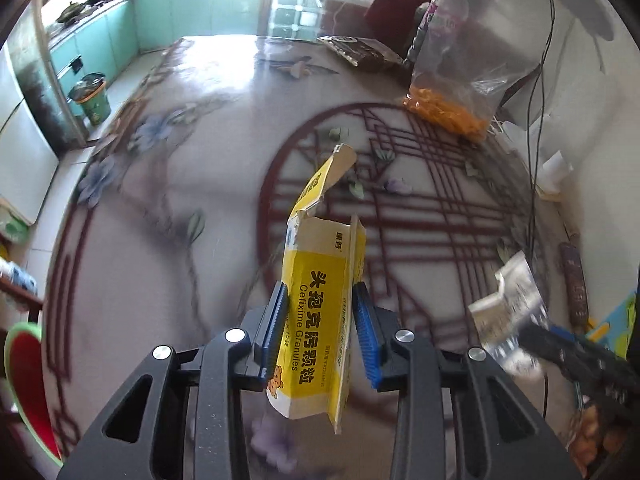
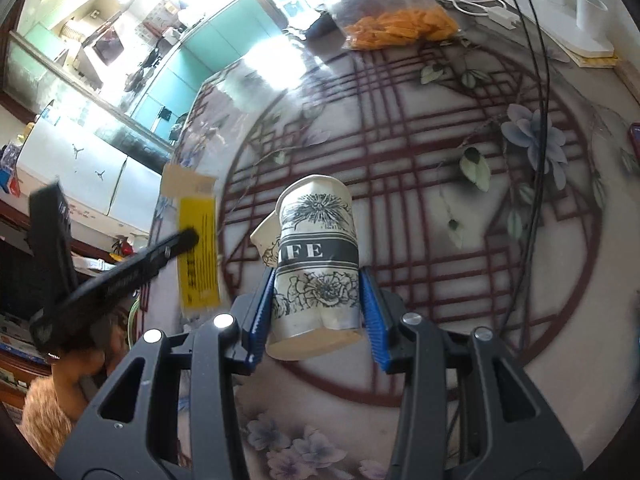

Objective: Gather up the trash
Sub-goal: 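Carry the paper cup and yellow box over the red bucket with both tools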

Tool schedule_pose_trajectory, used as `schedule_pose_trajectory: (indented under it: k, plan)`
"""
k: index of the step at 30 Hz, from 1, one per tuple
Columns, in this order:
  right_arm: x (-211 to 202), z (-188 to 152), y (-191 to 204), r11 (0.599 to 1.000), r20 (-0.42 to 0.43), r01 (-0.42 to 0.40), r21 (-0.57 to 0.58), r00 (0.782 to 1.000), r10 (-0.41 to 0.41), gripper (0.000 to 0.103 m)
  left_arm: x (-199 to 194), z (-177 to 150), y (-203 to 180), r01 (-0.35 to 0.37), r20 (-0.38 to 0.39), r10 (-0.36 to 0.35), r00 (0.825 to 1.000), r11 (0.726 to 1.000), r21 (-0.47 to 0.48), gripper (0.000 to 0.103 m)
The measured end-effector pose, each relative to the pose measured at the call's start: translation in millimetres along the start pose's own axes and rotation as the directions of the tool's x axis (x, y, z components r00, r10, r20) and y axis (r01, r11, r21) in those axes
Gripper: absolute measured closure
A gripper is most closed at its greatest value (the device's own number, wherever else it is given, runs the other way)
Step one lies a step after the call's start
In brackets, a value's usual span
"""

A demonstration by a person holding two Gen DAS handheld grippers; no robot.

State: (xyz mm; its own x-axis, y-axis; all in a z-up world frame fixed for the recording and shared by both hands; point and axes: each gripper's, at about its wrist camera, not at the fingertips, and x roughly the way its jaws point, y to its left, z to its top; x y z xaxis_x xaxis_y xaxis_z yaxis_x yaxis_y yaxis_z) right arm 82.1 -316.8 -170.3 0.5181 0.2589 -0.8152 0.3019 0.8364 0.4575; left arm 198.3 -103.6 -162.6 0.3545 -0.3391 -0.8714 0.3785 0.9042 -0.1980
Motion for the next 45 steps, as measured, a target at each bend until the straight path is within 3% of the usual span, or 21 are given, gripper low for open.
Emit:
schedule_pose_trajectory:
  k: [12, 25, 30, 33, 39, 45]
  plan:
    - [2, -31, 88, 0.982, 0.032, 0.052, -0.184, 0.998, -0.047, 0.063, -77, -63, 52, -0.012, 0.096, 0.018, 0.995, 0.998, -0.06, 0.072]
    - [10, -71, 205, 0.938, 0.064, 0.059, -0.341, 0.997, -0.04, 0.063, -128, -95, 145, -0.031, 0.154, 0.052, 0.987, 0.99, -0.136, 0.072]
    - [23, -88, 255, 0.915, 0.035, 0.01, -0.403, 0.999, 0.004, 0.062, -145, -106, 187, -0.071, 0.17, 0.103, 0.98, 0.98, -0.187, 0.072]
    - [37, -101, 287, 0.898, -0.019, -0.051, -0.438, 0.999, 0.048, 0.062, -156, -117, 219, -0.123, 0.166, 0.164, 0.972, 0.964, -0.234, 0.072]
    - [83, -134, 348, 0.856, -0.167, -0.179, -0.485, 0.98, 0.11, 0.062, -174, -152, 301, -0.221, 0.113, 0.281, 0.953, 0.9, -0.376, 0.072]
    - [123, -151, 396, 0.831, -0.253, -0.236, -0.504, 0.96, 0.119, 0.062, -175, -171, 346, -0.276, 0.07, 0.336, 0.939, 0.862, -0.426, 0.072]
